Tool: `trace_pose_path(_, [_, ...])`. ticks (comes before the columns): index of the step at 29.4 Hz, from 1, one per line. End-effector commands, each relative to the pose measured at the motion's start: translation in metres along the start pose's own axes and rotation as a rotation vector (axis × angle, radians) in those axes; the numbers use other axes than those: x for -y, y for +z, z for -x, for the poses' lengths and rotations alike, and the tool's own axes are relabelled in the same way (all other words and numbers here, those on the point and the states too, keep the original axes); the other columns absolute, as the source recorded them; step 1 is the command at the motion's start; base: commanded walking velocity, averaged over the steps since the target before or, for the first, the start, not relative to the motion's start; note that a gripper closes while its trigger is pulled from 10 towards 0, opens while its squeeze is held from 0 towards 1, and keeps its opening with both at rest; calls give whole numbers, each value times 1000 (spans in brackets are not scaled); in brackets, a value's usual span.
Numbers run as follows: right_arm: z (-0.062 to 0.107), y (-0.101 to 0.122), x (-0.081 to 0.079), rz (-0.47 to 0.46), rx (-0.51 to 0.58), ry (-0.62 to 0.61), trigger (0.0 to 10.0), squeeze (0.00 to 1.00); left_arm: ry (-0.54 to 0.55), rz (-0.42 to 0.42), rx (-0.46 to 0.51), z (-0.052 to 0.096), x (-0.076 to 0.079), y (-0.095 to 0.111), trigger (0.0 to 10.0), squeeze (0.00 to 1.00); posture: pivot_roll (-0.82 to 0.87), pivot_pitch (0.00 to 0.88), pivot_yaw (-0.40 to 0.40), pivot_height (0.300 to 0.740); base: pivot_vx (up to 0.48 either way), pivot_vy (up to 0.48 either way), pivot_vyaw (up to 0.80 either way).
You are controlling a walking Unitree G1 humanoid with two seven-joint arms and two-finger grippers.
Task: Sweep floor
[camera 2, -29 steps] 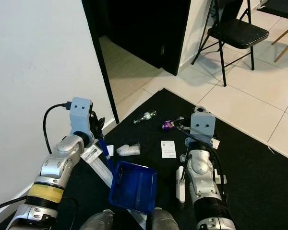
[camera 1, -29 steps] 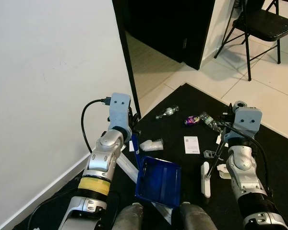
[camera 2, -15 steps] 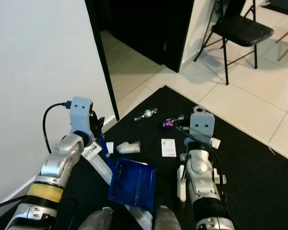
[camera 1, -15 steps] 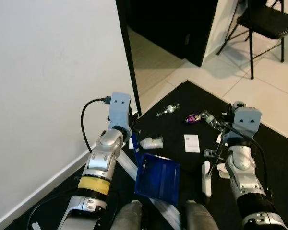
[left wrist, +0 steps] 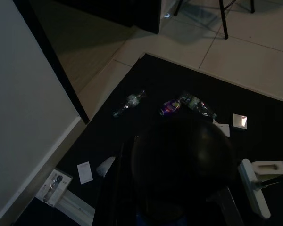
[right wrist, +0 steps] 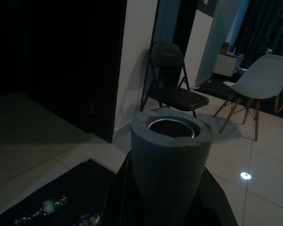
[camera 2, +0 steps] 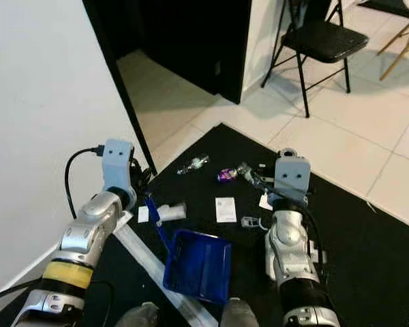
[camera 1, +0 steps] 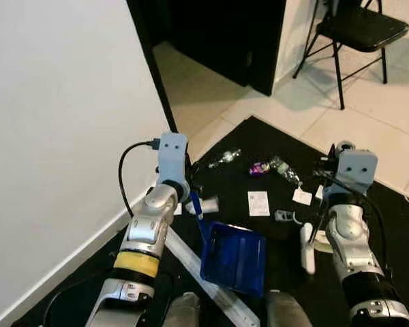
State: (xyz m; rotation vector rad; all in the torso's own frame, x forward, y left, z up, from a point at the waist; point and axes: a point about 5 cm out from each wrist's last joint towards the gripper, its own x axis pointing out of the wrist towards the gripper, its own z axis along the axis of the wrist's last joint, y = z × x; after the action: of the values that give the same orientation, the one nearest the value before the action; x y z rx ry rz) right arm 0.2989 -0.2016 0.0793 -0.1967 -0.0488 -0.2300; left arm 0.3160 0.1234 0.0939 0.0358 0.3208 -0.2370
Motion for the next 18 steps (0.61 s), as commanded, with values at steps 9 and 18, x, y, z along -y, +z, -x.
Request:
trace_pose_path(9, [-4,15,0,8,72,1,10000,0,57,9,-14,-1,-5,-2,10000,0,-86,58,78,740,0,0,0])
trace_pose_path(18, [-11,30,22,115,147,-29,10000,0,128,58,-49,-7,-5,-9,10000,0,-91,70,73,740,0,0,0])
